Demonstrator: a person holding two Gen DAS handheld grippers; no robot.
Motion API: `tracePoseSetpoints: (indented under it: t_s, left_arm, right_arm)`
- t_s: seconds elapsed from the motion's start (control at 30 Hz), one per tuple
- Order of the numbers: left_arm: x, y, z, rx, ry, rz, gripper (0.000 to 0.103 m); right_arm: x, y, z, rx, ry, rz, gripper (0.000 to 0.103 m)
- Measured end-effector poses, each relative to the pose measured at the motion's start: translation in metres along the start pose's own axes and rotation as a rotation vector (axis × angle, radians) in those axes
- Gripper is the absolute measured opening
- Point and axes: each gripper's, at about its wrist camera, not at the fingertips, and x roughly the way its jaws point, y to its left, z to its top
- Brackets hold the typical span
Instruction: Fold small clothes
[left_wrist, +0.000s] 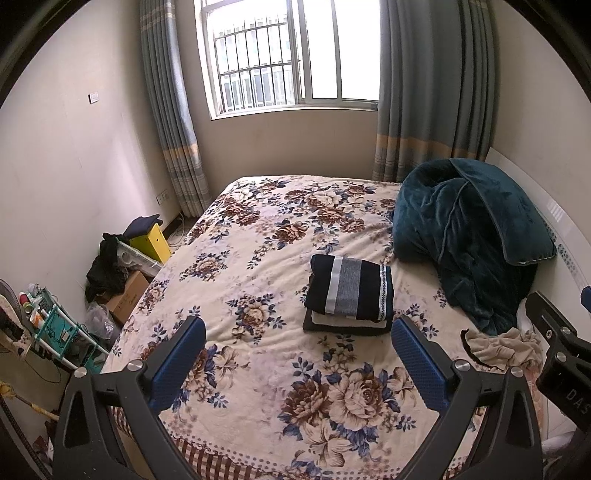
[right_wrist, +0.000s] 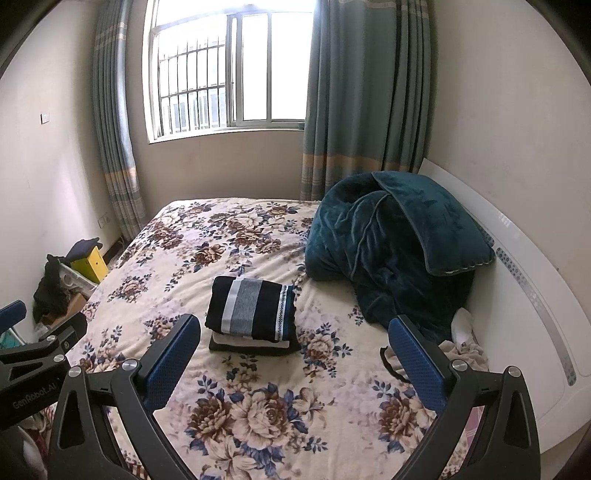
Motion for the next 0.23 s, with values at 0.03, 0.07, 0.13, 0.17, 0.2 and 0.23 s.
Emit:
tracePoseSetpoints:
  t_s: [0.03, 0.07, 0.13, 0.17, 0.2, 0.23]
  left_arm:
    - [-0.0001, 0.0009, 0.0001, -0.002, 0.002, -0.005, 0.103]
    - [0.0, -0.0014, -0.0008, -0.004, 0.001, -0.006, 0.103]
    - [-0.0011, -0.0001, -0.0017, -0.006, -0.001, -0.001, 0.103]
    - [-0.0009, -0.0014, -0.002, -0.007, -0.003, 0.0, 0.103]
    - [-0.0017, -0.0013, -0.0018, -0.006, -0.005, 0.002, 0.103]
    - [-0.0019, -0.003, -0.0024, -0.007, -0.007, 0.003, 0.103]
  right_arm:
    - [-0.0004, 0.0004, -0.0001, 0.0, -0.002, -0.002, 0.103]
    - [0.0006, 0.0004, 0.0005, -0.001, -0.001, 0.0, 0.103]
    - [0.0001, 0.0028, 0.0006, 0.0, -0.003, 0.0, 0.103]
    - [0.0005, 0.0032, 0.0009, -0.003, -0.004, -0.001, 0.103]
    - [-0.0001, 0.001, -0.0002, -0.001, -0.002, -0.001, 0.103]
    - [0.0003, 0.0021, 0.0003, -0.001, -0.003, 0.001, 0.103]
